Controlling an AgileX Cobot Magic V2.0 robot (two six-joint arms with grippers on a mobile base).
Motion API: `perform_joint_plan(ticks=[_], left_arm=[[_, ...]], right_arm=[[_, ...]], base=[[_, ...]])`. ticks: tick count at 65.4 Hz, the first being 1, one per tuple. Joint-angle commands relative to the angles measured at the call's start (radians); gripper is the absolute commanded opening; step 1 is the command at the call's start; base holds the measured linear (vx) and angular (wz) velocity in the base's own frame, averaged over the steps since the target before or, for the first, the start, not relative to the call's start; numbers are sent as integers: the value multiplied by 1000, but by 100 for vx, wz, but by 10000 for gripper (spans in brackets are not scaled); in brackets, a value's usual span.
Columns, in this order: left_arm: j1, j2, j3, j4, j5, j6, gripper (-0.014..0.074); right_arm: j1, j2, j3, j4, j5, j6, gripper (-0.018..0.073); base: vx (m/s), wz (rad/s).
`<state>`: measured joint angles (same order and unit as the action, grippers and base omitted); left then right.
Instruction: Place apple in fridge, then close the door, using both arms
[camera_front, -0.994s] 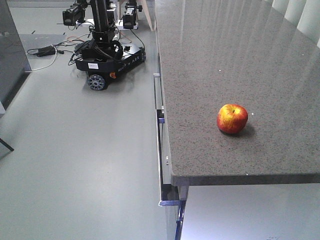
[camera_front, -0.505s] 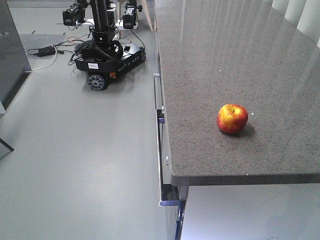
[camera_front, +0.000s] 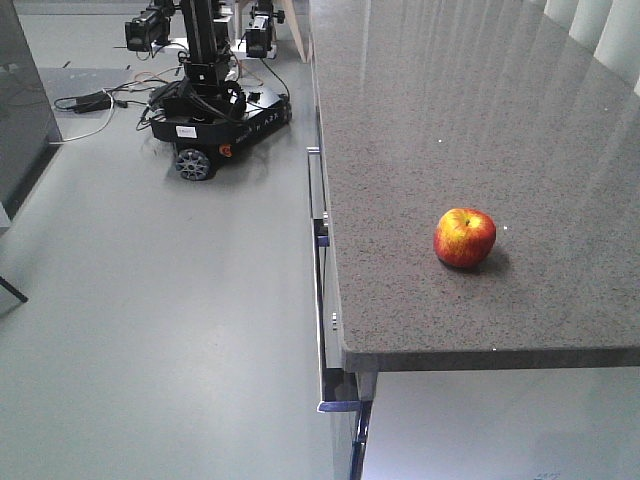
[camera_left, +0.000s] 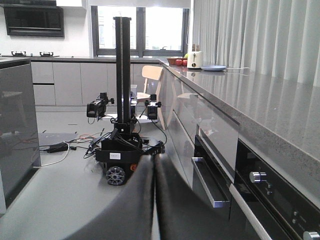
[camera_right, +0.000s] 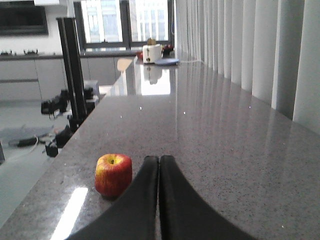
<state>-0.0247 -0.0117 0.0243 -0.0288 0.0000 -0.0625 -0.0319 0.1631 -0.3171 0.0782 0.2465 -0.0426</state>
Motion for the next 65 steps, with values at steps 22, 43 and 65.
perform_joint_plan(ticks=[22,43,65], left_arm=[[-6,-15,28,-4,-75,-2,-6],[-6,-15,28,-4,-75,-2,-6],[-6,-15,28,-4,-75,-2,-6]], right_arm=[[-6,356,-385,5,450,-39,69],[-6,574,-476,14,536,-78,576],[-6,748,-487,80,453,-188,717]], base=[[0,0],[0,0],[0,0]])
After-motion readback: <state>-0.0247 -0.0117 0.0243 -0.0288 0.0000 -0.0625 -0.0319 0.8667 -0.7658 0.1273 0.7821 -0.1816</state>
